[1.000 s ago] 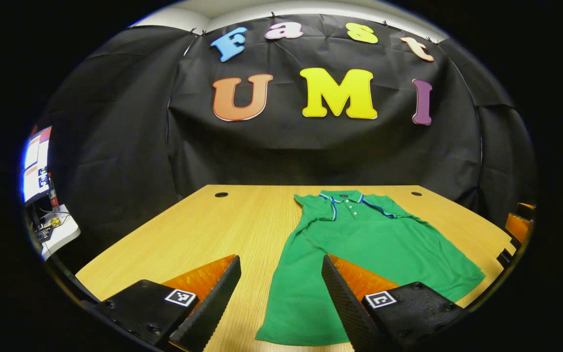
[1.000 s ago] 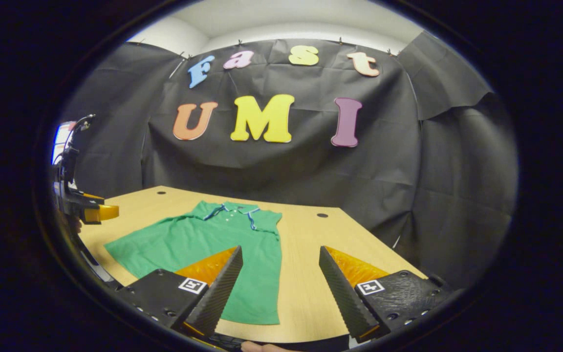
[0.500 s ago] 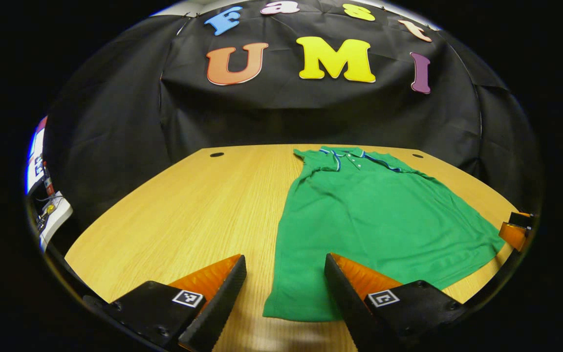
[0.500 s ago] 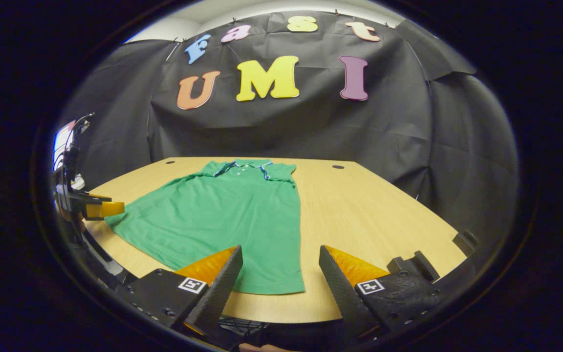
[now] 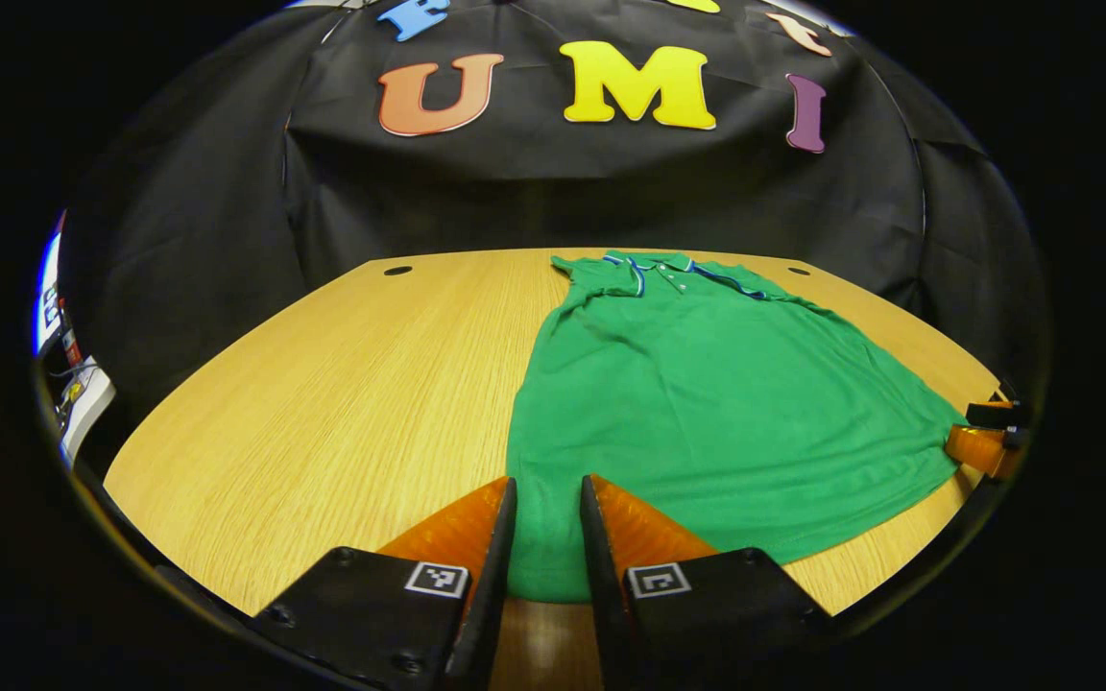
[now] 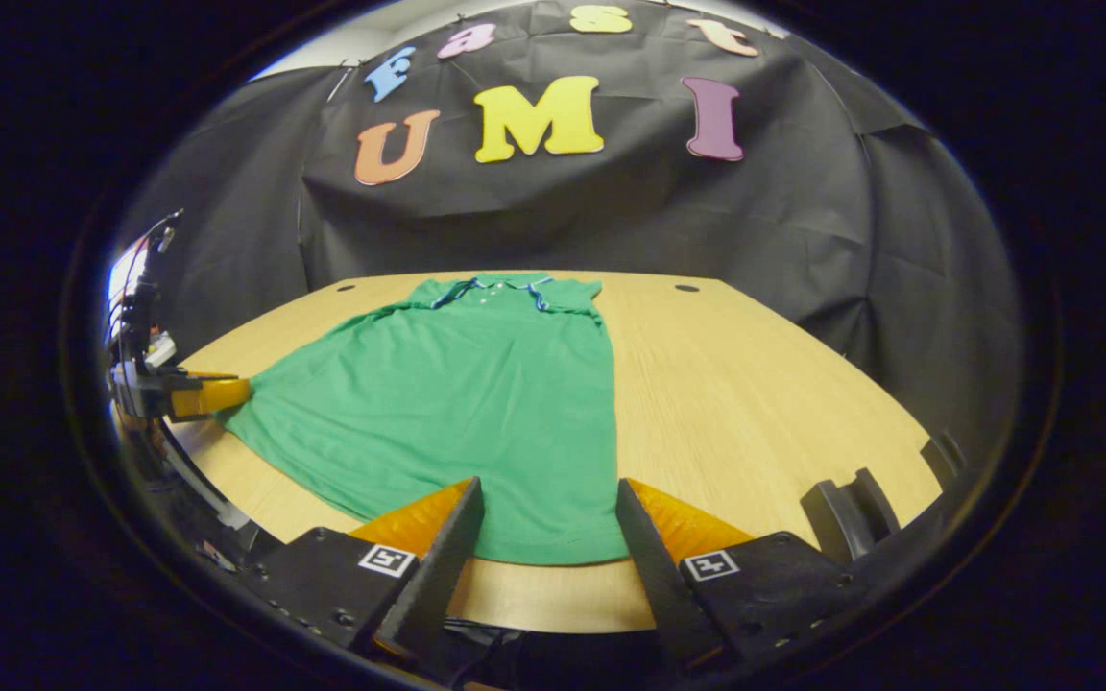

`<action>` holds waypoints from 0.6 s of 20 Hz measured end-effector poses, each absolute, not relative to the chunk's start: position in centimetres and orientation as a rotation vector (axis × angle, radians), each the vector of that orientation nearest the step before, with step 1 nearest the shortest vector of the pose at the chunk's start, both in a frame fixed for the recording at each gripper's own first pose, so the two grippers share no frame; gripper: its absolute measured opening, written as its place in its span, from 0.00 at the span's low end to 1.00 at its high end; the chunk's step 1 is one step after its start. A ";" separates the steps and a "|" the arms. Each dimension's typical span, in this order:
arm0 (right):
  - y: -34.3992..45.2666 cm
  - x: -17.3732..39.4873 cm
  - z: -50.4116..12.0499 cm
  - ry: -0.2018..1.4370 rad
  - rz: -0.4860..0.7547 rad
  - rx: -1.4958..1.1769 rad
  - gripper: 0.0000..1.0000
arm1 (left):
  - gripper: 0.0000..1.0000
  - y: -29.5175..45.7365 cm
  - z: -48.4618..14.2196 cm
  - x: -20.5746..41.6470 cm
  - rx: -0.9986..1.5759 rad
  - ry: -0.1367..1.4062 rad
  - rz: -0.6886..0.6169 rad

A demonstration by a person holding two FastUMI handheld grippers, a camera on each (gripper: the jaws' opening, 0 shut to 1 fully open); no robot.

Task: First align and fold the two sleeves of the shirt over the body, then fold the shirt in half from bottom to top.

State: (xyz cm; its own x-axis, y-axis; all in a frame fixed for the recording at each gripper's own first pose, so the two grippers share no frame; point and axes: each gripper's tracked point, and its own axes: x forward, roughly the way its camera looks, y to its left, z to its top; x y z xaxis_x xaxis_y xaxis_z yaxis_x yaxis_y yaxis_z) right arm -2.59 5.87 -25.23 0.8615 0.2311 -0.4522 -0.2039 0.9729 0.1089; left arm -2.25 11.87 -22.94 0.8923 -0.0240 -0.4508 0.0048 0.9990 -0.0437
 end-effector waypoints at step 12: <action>7.5 -0.1 -24.6 0.503 0.285 0.125 0.01 | 0.12 9.4 -21.1 -0.8 -0.103 0.453 -0.035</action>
